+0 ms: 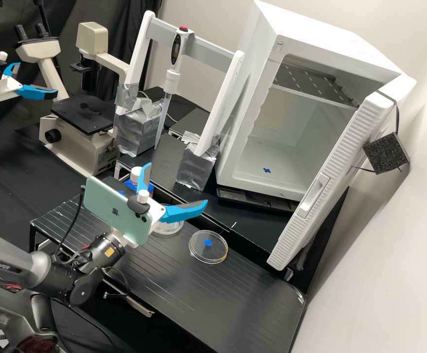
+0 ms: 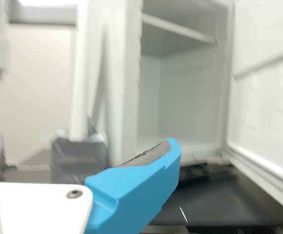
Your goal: Open the lid
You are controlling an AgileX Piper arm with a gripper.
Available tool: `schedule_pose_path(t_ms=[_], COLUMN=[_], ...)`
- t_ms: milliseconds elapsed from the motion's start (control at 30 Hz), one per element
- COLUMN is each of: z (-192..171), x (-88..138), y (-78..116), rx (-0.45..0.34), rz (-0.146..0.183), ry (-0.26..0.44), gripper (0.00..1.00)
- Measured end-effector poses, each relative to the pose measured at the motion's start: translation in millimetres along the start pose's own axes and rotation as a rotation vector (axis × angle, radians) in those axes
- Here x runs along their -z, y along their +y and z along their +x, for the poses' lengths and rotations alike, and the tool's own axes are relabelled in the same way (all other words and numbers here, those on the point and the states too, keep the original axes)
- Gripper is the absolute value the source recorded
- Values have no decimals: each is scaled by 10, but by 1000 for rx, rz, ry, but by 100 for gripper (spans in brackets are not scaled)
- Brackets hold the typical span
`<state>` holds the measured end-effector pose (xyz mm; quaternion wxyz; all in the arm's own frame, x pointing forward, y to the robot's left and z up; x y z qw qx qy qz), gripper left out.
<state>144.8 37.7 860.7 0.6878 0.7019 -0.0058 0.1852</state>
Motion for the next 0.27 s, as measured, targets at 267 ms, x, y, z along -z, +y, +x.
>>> schedule_pose_path(t_ms=[267], z=[28], x=[75], y=[-58], rx=[-17], rz=[63], ry=[28], gripper=[100])
